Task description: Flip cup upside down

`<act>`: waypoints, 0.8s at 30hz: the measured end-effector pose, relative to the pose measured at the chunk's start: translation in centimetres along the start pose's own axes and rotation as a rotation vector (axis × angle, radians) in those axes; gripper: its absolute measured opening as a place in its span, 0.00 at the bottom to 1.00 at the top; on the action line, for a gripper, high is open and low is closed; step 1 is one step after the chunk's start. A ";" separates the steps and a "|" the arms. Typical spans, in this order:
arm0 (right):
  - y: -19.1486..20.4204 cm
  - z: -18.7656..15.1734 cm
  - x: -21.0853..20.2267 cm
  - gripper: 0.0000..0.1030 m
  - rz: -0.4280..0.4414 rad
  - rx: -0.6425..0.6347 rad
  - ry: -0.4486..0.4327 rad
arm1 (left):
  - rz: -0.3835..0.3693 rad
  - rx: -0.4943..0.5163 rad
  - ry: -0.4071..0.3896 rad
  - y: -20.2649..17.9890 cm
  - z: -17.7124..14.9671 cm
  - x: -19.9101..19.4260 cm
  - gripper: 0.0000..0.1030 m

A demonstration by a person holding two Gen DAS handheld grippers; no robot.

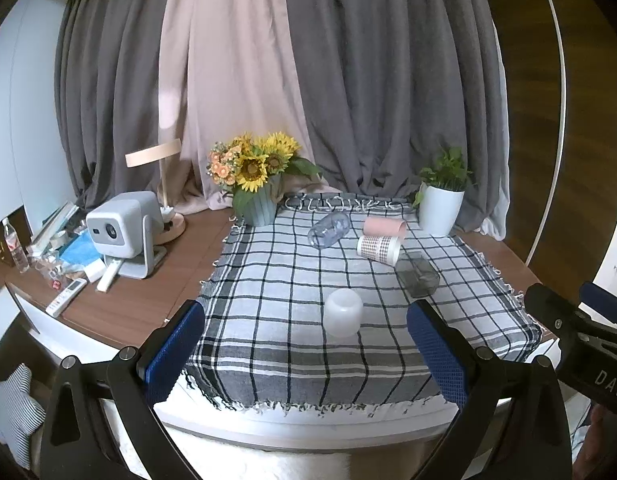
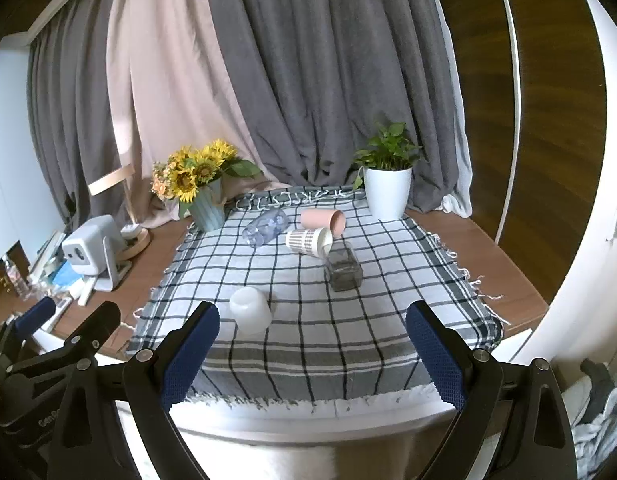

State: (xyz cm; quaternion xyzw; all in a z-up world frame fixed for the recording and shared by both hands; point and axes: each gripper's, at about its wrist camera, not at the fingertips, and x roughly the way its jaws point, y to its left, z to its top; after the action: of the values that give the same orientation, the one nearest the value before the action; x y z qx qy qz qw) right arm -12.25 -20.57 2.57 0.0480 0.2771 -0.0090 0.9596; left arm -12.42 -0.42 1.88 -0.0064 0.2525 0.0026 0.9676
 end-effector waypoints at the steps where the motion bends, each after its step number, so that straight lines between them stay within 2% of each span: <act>1: -0.1 0.0 0.0 0.92 0.001 0.000 -0.001 | -0.003 -0.004 0.000 0.1 0.0 -0.1 1.00; 24: -0.3 -0.1 -0.9 0.92 -0.014 0.010 -0.012 | -0.004 -0.002 -0.011 -0.1 -0.1 -0.6 1.00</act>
State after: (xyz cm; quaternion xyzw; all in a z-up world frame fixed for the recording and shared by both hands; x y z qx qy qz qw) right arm -13.09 -20.91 2.95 0.0506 0.2717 -0.0172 0.9609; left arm -13.00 -0.49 2.11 -0.0081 0.2471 0.0011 0.9690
